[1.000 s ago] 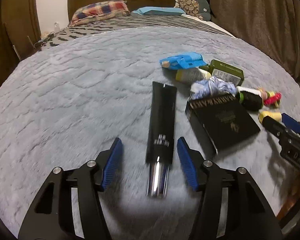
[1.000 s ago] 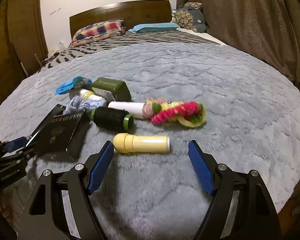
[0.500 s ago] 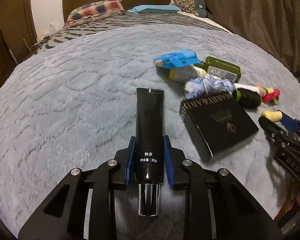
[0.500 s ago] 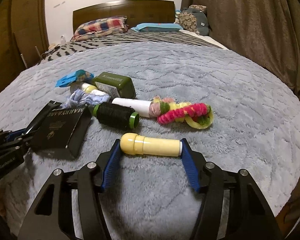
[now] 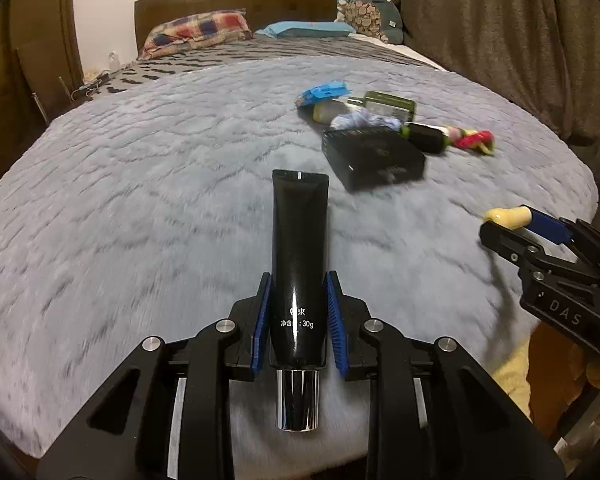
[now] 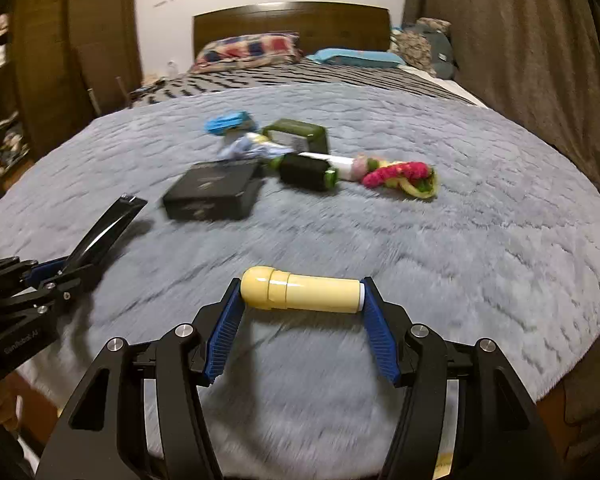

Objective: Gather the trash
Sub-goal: 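Lower the tube and cylinder into the black bin and open both grippers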

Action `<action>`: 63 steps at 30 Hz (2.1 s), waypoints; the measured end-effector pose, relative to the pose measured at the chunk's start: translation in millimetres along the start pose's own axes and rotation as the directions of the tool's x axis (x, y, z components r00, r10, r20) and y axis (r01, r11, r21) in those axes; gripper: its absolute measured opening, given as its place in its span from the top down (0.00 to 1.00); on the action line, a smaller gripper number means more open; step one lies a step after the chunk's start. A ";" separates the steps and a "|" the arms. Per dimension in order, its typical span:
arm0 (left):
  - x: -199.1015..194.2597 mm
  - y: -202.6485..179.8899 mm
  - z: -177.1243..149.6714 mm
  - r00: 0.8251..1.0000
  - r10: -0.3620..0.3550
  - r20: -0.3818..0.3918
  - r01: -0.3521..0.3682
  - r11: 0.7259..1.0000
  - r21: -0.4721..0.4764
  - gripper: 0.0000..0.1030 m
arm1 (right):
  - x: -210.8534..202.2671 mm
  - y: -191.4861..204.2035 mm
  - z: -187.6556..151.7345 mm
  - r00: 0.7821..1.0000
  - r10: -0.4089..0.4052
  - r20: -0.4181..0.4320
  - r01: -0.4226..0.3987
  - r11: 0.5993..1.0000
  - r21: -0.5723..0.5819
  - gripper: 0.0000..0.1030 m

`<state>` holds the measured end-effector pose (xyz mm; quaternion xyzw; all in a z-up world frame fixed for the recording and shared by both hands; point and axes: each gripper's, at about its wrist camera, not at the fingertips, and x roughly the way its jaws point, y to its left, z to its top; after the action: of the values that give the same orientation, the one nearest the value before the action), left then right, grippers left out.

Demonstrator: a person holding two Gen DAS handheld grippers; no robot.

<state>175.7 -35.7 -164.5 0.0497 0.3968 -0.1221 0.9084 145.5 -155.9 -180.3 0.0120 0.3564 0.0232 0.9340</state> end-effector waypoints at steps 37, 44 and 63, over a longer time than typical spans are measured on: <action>-1.5 -45.3 -184.8 0.957 -0.091 -0.276 0.083 0.996 -0.039 0.76 | -3.5 31.2 -153.9 0.905 0.184 -0.383 -0.205 0.979 -0.014 0.42; 24.3 -41.9 -195.9 0.937 -0.110 -0.330 0.095 0.994 -0.063 0.76 | 13.5 31.7 -168.8 0.876 0.205 -0.437 -0.219 0.976 0.019 0.42; -6.5 -34.2 -169.0 0.967 -0.056 -0.247 0.045 0.998 -0.050 0.49 | -26.2 -3.7 -115.0 0.930 0.202 -0.307 -0.192 0.979 0.062 0.29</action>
<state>42.6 -36.0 -274.4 0.0342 0.5111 -0.1294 0.8491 49.6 -160.2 -248.8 0.0582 0.4966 0.1129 0.8586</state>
